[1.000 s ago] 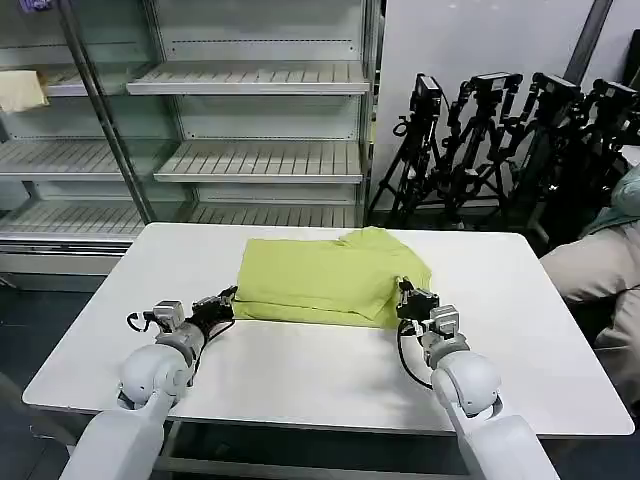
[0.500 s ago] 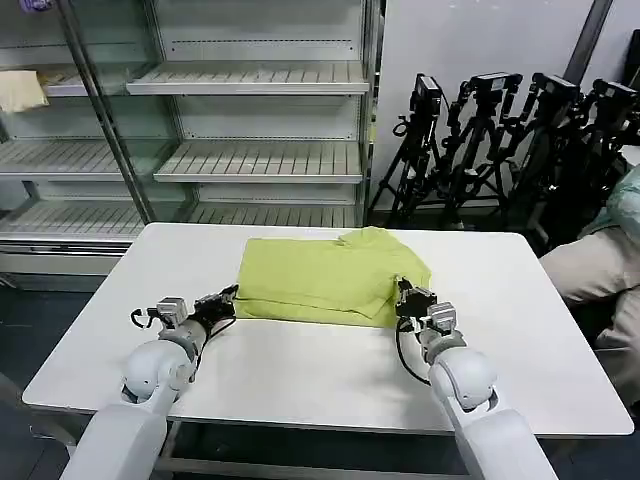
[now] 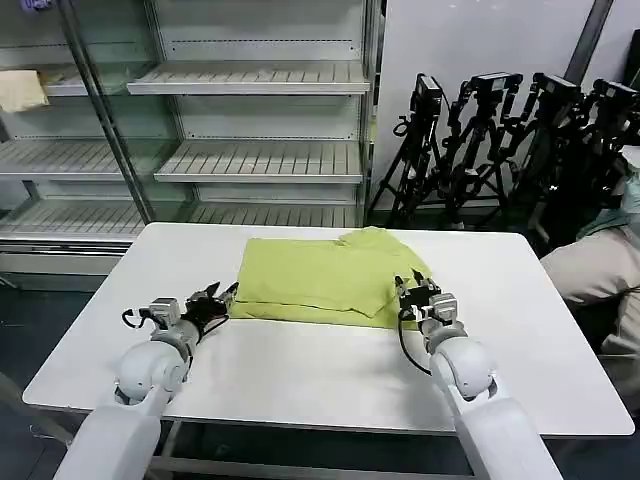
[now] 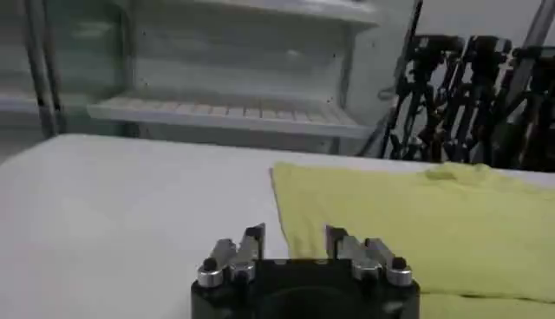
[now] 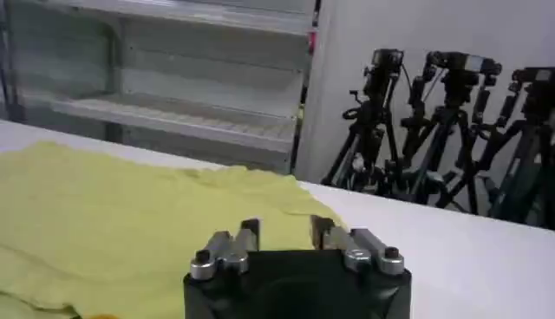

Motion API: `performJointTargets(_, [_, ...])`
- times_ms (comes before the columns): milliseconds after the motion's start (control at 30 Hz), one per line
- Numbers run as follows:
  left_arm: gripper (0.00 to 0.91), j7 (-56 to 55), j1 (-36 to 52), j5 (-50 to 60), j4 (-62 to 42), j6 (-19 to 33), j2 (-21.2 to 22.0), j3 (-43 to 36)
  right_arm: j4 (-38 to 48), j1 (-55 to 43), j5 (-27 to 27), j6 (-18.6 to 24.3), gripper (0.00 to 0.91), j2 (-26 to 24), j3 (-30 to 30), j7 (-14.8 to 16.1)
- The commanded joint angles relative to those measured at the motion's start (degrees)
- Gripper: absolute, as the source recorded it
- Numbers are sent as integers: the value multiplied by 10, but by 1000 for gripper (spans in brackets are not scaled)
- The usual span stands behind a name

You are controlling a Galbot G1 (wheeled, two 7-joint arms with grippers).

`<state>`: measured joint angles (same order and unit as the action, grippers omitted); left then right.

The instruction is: Fold and organize the clothes.

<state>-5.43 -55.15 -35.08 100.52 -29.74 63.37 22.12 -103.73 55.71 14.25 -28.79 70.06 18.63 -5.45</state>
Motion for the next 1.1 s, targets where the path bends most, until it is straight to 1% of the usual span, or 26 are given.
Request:
performJointTargets(33, [907,-7,-82,-8,94,-8,-19,7,-82,99,7,-7,907,-17,37,-4])
performJointTargets(67, [907,-7,-89,-7,96,-11,-18,6,-82,99,7,-7,907,-17,37,-4])
performJointTargets(100, [907,-7,-94,-4,98,-14,-18,3,-98,119,6,-7,907,-21,50,-1])
performJointTargets(200, [907,-9,-98,9,86,-14,-16,-5,-112,140,16,-21,907,-27,68,5])
performJointTargets(467, [907,-17,-70,2,44,-16,-16,-5,-89,134,20,-39,907,-23,80,-18])
performJointTargets(500, [534,-17,-67,1,42,-17,-15,-6,-86,131,23,-42,766,-22,78,-20])
performJointTargets(533, [202,-17,-61,1,39,-19,-14,-8,-80,127,26,-43,574,-20,76,-23])
performJointTargets(567, [10,-18,-57,2,36,-25,-13,-10,-73,122,33,-43,222,-19,74,-21])
performJointTargets(600, [10,-17,-54,1,35,-25,-13,-11,-67,120,38,-44,131,-20,71,-21])
performJointTargets(633, [10,-16,-52,-2,34,-25,-13,-13,-61,116,43,-44,10,-20,69,-22])
performJointTargets(733, [10,-16,-51,-6,35,-25,-14,-16,-48,109,53,-43,0,-20,64,-21])
performJointTargets(767, [20,-16,-51,-5,34,-25,-15,-17,-44,106,55,-43,0,-19,64,-19])
performJointTargets(867, [10,-16,-50,-4,32,-25,-14,-17,-41,103,59,-43,0,-21,61,-12])
performJointTargets(900, [20,-16,-49,-3,31,-25,-14,-18,-39,103,61,-43,0,-22,59,-12])
performJointTargets(1100, [10,-14,-48,-2,24,-25,-13,-20,-24,97,82,-44,0,-22,51,-10])
